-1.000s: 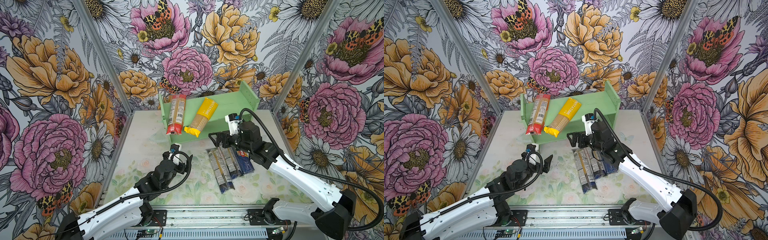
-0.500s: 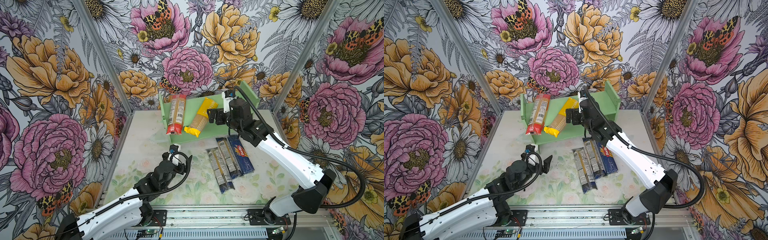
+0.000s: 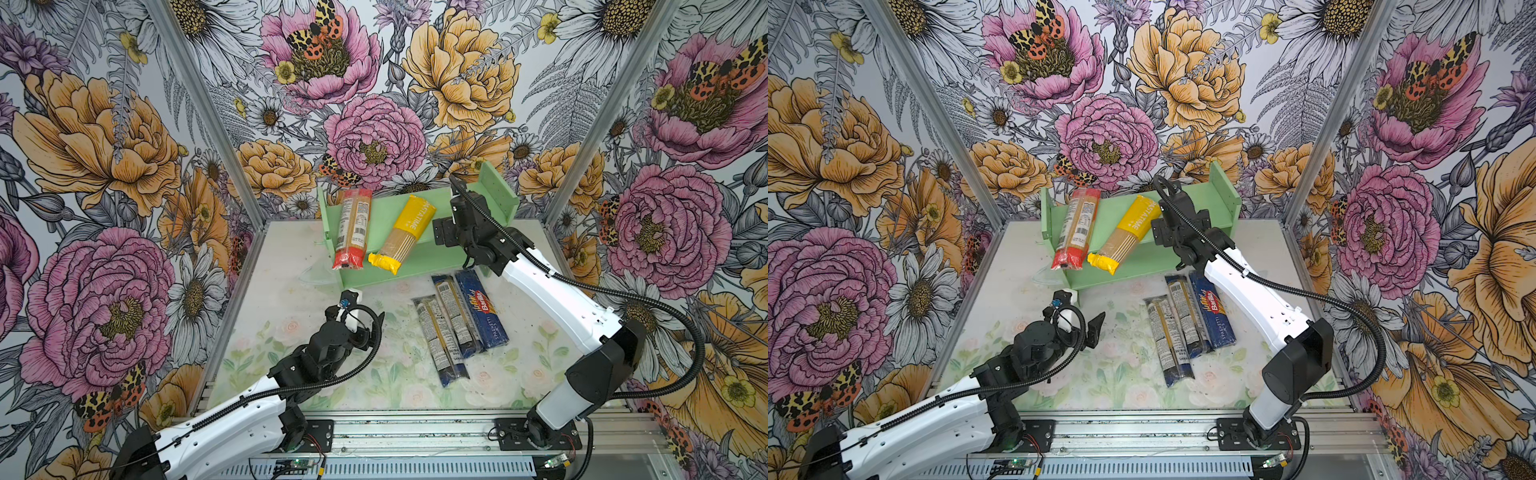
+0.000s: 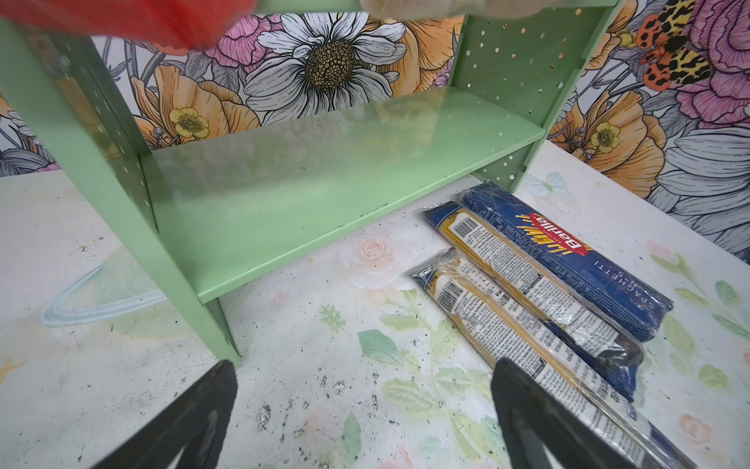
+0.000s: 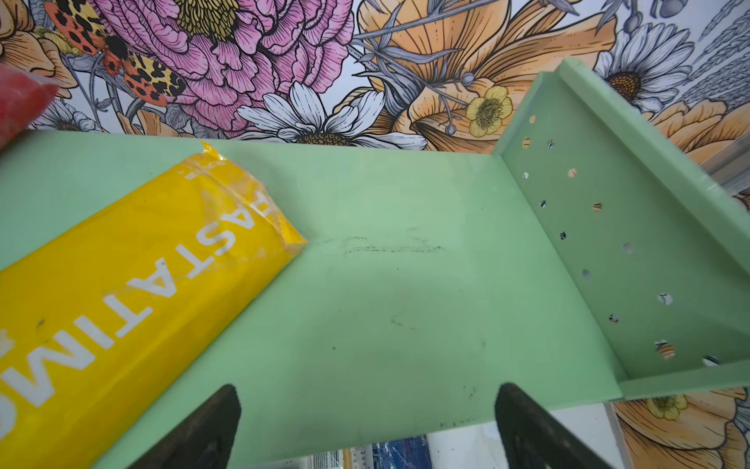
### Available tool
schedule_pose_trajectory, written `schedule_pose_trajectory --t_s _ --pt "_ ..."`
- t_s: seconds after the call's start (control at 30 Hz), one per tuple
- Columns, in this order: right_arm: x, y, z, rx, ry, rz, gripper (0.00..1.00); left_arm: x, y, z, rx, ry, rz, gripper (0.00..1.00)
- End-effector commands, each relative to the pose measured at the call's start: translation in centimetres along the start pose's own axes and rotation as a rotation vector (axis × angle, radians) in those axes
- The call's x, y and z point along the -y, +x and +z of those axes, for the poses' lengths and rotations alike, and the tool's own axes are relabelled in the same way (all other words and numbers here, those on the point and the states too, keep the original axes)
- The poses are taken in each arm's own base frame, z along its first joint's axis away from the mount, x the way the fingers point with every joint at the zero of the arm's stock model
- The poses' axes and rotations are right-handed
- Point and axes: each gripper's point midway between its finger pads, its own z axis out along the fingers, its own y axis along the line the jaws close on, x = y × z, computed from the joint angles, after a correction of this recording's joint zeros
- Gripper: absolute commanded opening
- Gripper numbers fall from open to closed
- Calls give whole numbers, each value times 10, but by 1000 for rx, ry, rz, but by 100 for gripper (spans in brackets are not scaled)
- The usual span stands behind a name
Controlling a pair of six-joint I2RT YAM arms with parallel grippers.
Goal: Place and organize the pasta boxes and bags onto the shelf
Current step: 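Push the tilted yellow pack upright beside the red-and-white pack with the right gripper, then withdraw the right gripper from the shelf toward the packs on the table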
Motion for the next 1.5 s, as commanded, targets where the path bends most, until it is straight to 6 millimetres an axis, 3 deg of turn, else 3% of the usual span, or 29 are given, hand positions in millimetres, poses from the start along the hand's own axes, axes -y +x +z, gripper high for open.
schedule_pose_trajectory --t_s 0.0,0.57,0.93,1.27,1.47 --pt "3 2 7 -14 21 -34 100 5 3 1 -4 25 -1 99" --pt "-16 -8 39 -28 -34 -42 99 5 7 -2 -9 38 -13 99" --pt "-31 -30 59 0 -70 -38 100 5 11 -2 -19 41 -14 99" --pt "-44 -40 73 12 -104 -21 99 5 13 -2 -17 42 -21 99" --pt "-39 -43 71 19 -84 -22 100 5 16 -1 -26 40 -24 99"
